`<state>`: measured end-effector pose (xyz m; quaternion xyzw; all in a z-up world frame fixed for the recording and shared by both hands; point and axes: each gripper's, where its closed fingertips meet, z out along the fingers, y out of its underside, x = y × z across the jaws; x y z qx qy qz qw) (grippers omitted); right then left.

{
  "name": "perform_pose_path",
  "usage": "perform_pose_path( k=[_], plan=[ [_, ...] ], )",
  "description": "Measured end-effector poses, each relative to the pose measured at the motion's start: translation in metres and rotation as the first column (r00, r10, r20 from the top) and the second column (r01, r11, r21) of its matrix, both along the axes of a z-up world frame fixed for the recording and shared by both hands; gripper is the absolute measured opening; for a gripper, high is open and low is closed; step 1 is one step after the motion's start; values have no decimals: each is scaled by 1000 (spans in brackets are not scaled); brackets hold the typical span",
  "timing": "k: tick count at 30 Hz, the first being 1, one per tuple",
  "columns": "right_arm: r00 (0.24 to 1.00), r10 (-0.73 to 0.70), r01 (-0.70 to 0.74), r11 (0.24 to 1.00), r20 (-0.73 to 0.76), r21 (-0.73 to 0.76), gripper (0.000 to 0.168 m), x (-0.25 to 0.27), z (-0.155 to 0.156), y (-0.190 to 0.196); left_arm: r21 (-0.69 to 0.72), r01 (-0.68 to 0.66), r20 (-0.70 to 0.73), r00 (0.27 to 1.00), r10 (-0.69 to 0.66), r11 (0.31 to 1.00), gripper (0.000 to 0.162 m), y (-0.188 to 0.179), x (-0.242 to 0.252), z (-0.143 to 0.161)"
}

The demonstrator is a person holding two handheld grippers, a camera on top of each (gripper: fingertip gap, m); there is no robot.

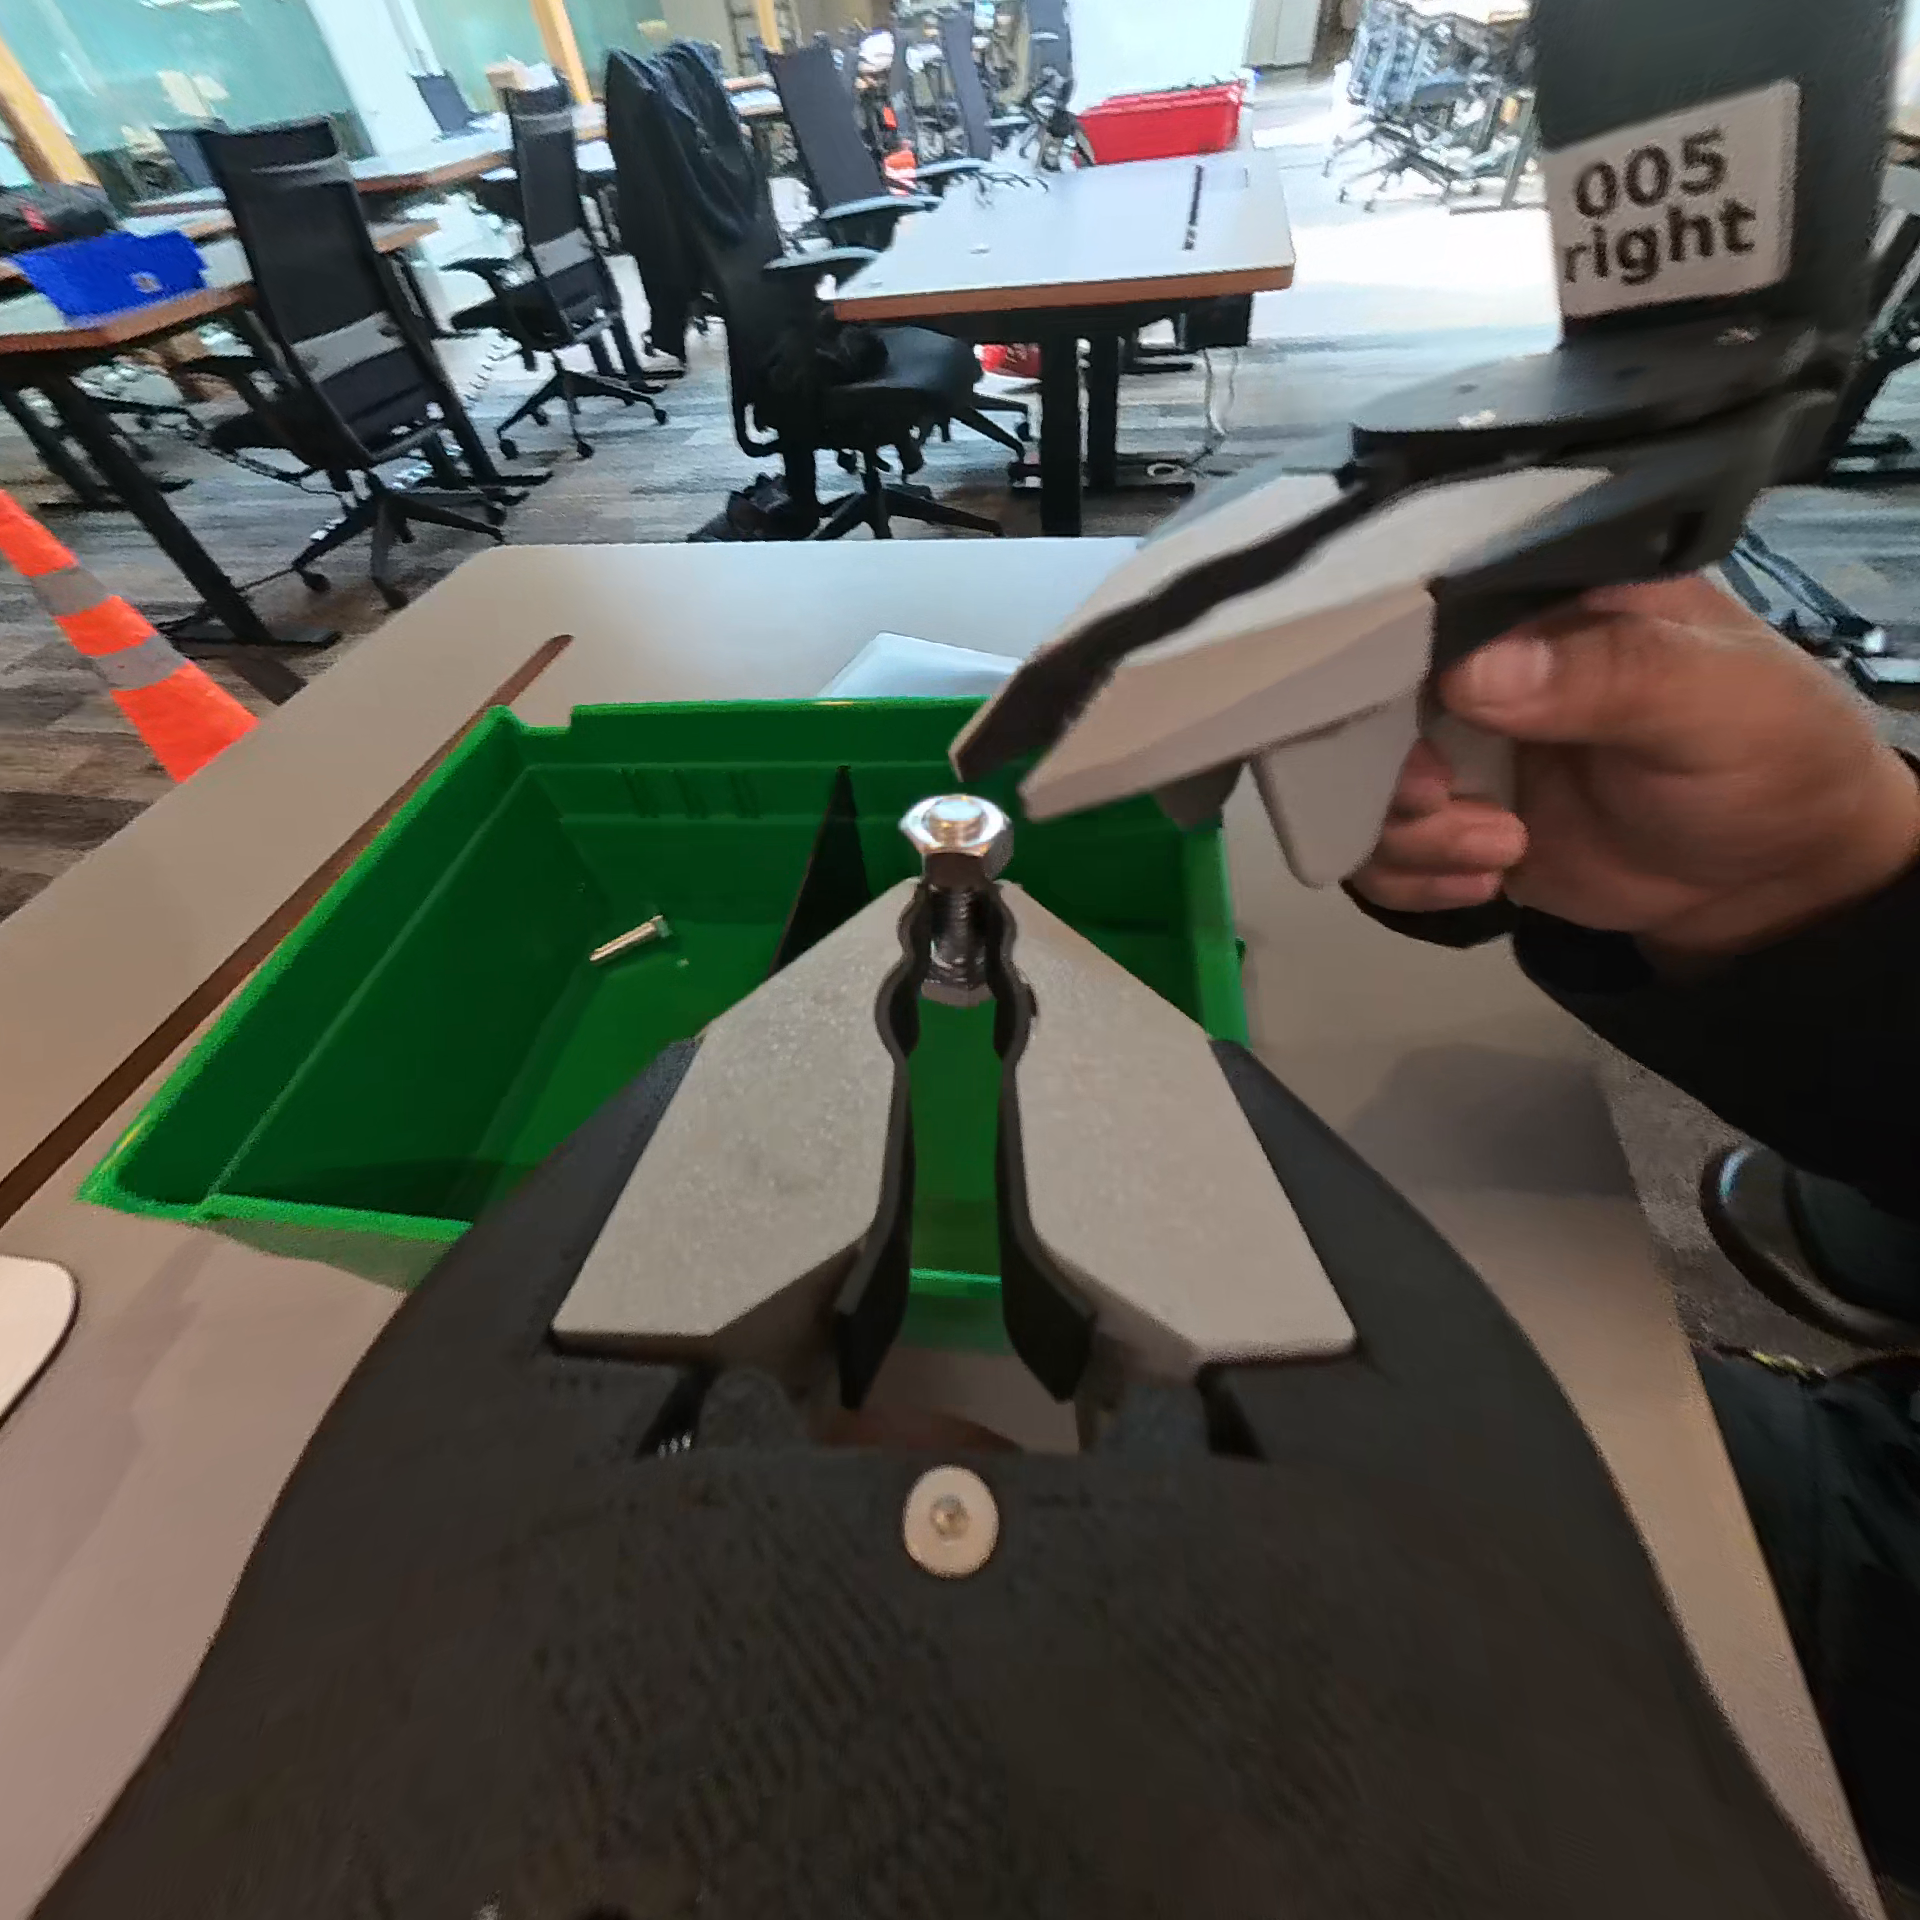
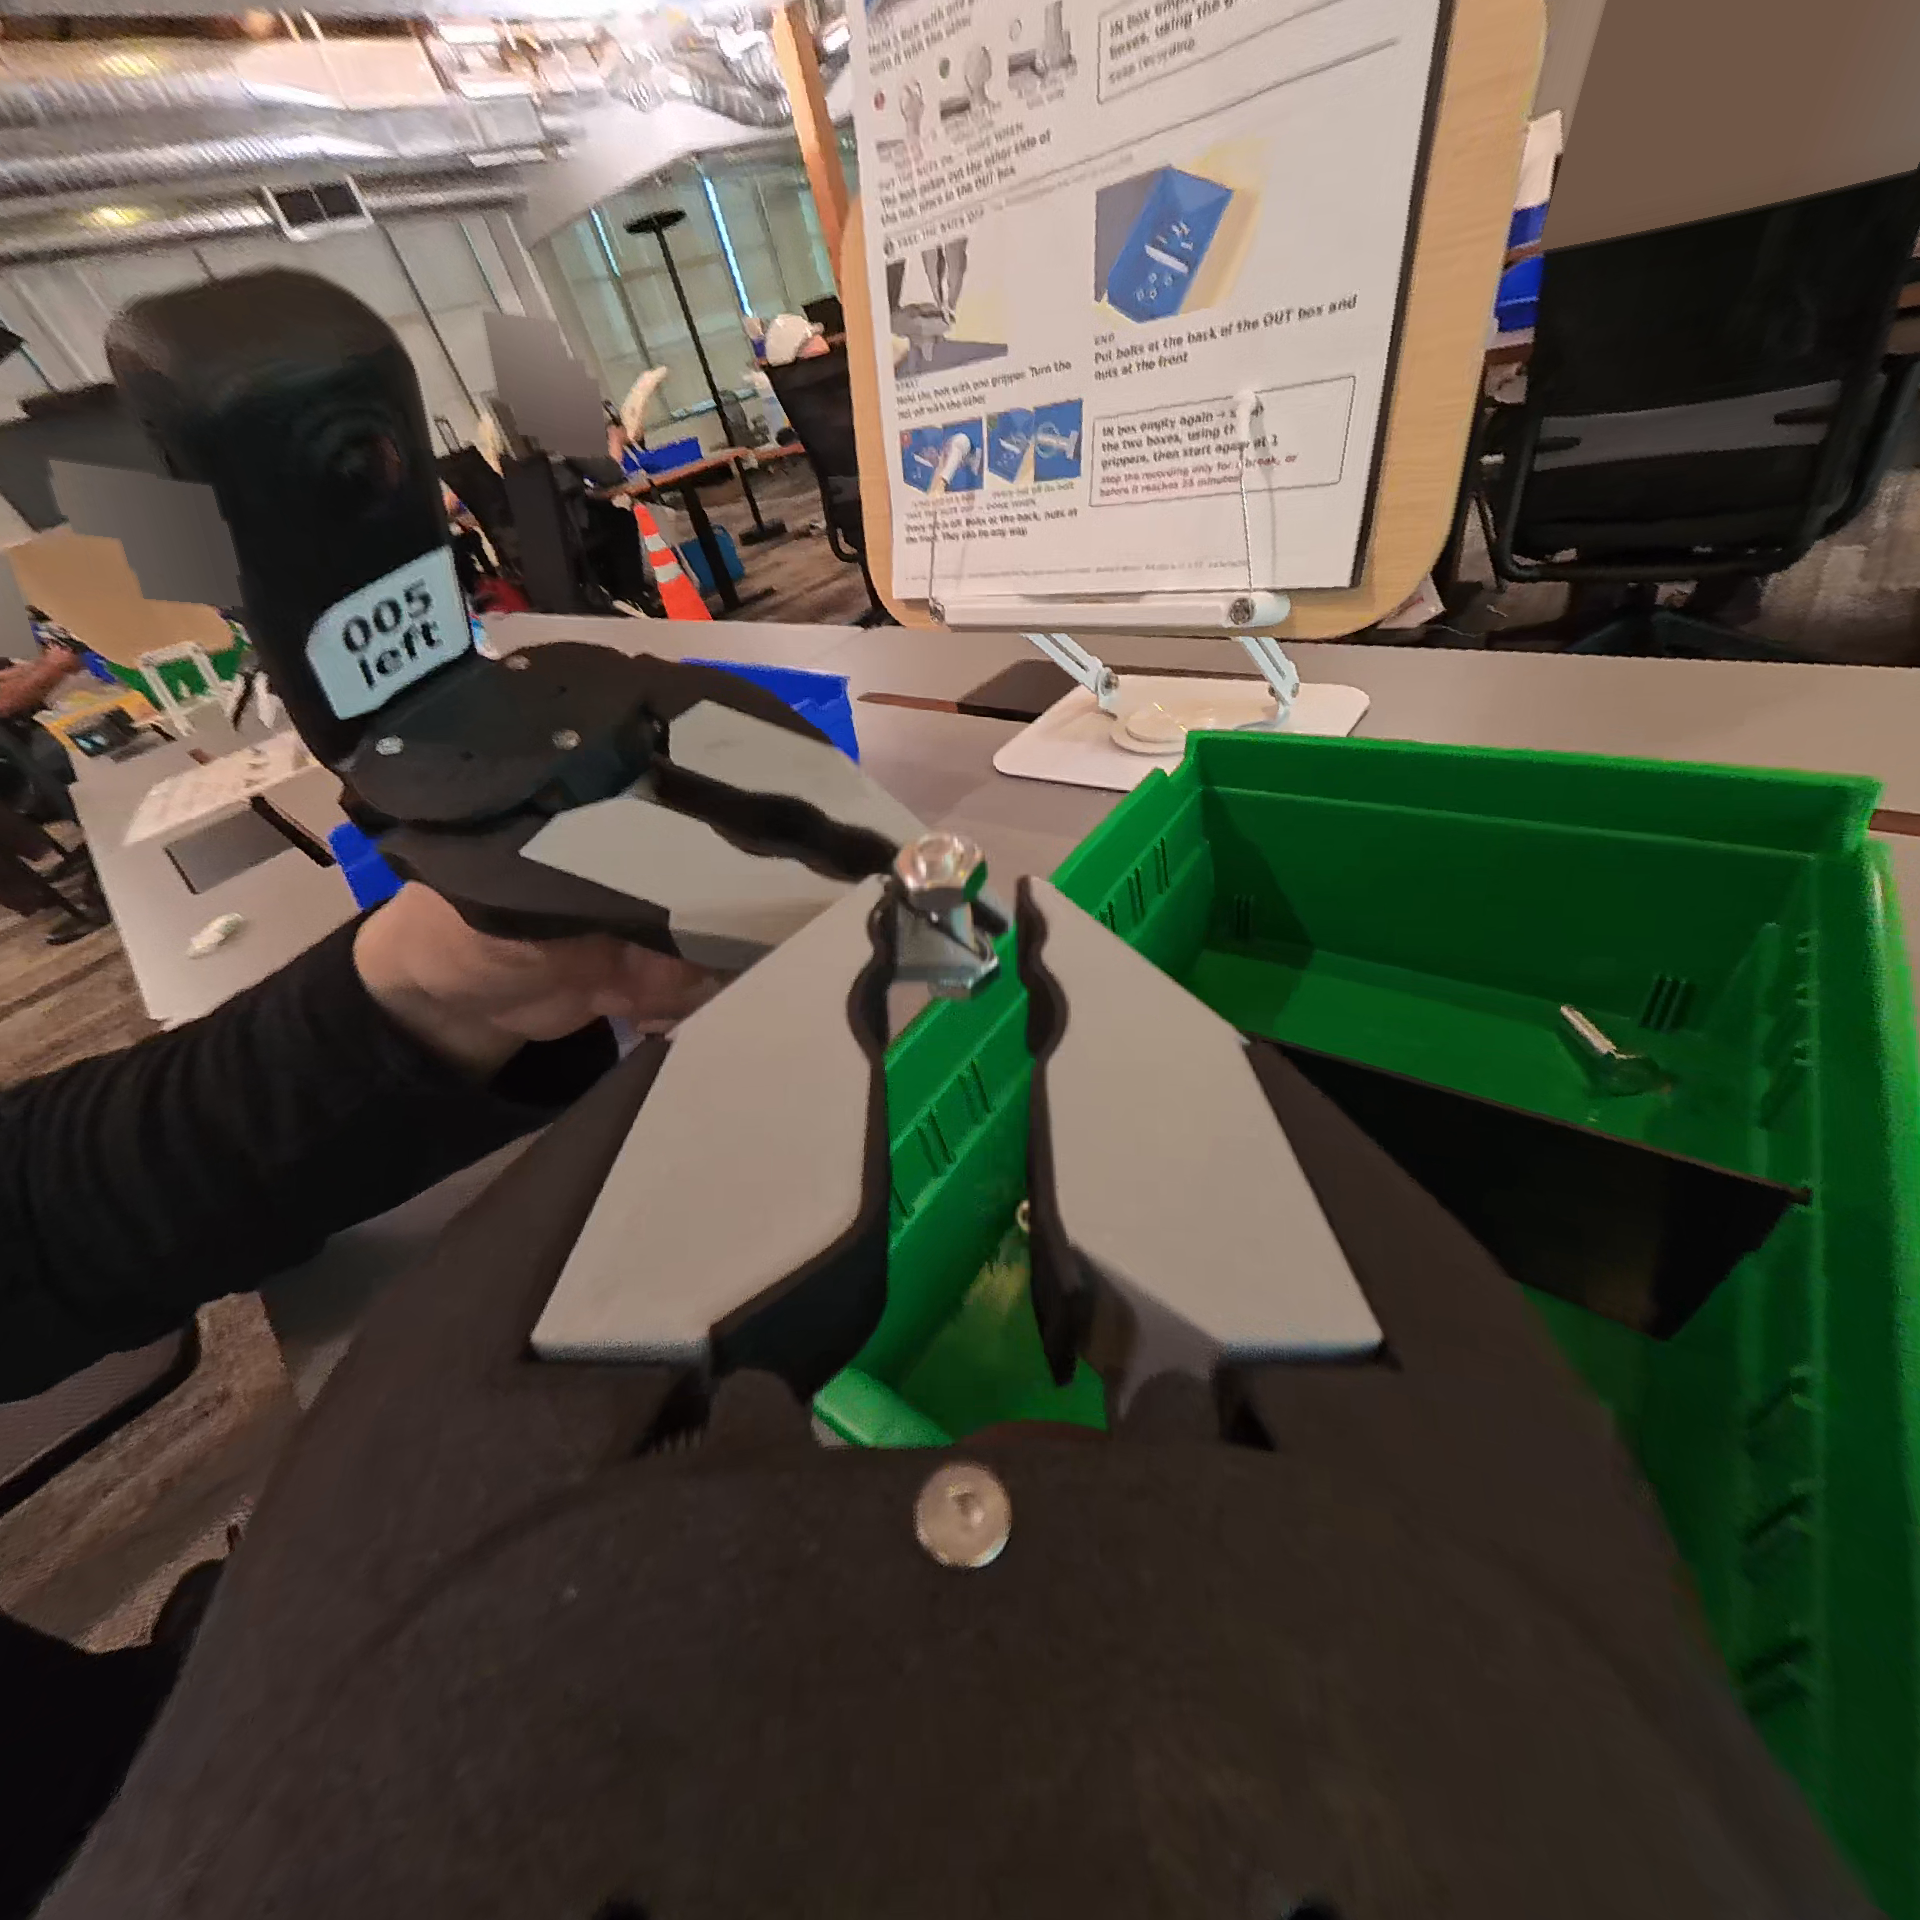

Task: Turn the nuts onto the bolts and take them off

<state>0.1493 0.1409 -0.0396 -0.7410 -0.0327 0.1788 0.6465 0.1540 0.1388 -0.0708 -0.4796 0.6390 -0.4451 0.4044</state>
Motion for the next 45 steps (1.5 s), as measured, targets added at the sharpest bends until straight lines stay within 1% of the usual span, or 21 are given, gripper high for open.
perform_pose_path(
  k=[4, 7, 10, 12, 14, 18, 19, 21, 22, 23, 24, 29, 32, 34, 35, 37, 39, 41, 42, 44, 45],
  plan=[
    [998, 39, -40, 999, 40, 11, 28, -14, 1, 0, 3, -12, -7, 1000, 12, 1000, 6, 5, 0, -1],
    [990, -33, 32, 999, 133, 10, 32, -8, -2, 4, 11, 23, -8, 1000, -23, 1000, 6, -3, -2, 0],
    [983, -87, 86, 996, 160, 13, 49, 7, -4, 5, 33, 19, -17, 1000, -19, 999, 6, -4, -3, 1],
    [987, -75, 80, 997, 143, -24, 30, 19, -8, 1, 22, 15, -7, 1000, -15, 1000, 6, -2, -4, 4],
    [989, -91, 92, 996, 117, -1, 31, 26, -5, -1, 3, 35, -8, 999, -35, 999, 6, -4, -5, 5],
    [995, 87, -89, 995, 50, 50, 47, -12, 5, -3, 25, 50, -15, 999, -49, 998, 6, -13, -3, 2],
    [996, 38, -40, 999, 83, 16, 46, -5, -1, 1, 26, 51, -12, 999, -50, 998, 6, -14, -3, 3],
    [991, -71, 75, 997, 112, -26, 62, 20, -8, 3, 46, 34, -31, 999, -33, 998, 6, -10, -4, 0],
    [992, -79, 85, 994, 97, -62, 62, 28, -12, 1, 49, 23, -30, 999, -21, 999, 6, -7, -4, -1],
    [989, -110, 117, 991, 99, -69, 48, 36, -13, -2, 38, 18, -22, 1000, -17, 999, 6, -5, -3, 0],
    [982, -146, 152, 988, 123, -39, 42, 43, -10, -5, 25, 27, -25, 999, -27, 999, 6, -6, -3, -1],
    [992, 8, -10, 1000, 128, 13, 53, 2, 4, -5, 50, 22, -14, 1000, -21, 999, 6, -8, -2, 0],
    [965, -129, 155, 983, 229, -101, 44, 37, -23, 0, 50, 17, 3, 1000, -17, 999, 6, -6, -4, 5],
    [949, -212, 251, 956, 234, -153, 43, 62, -34, -2, 28, 24, 11, 1000, -24, 999, 6, -4, -6, 8],
    [972, -166, 188, 974, 166, -124, 44, 53, -26, -4, 25, 34, 0, 999, -34, 999, 6, -5, -6, 7],
    [997, 70, -70, 997, -13, 15, 53, 9, 7, -12, 58, 24, -6, 1000, -23, 998, 6, -5, -4, 3],
    [991, 127, -125, 990, -40, 58, 54, -5, 16, -12, 61, 38, -8, 999, -38, 997, 6, -11, -3, 1],
    [998, 19, -16, 998, 52, -53, 54, 12, -10, 0, 75, 31, -7, 1000, -30, 997, 6, -12, -2, 1],
    [998, -29, 34, 995, 53, -90, 64, 26, -20, 3, 93, 17, -23, 1000, -15, 996, 6, -9, -2, -2],
    [995, -75, 85, 976, 61, -201, 32, 44, -40, 2, 77, 5, -16, 1000, -4, 997, 5, -4, -2, -3],
    [994, -90, 102, 975, 68, -199, 45, 48, -39, 0, 62, 2, -16, 1000, -1, 998, 6, -2, -2, -2]
  ],
)
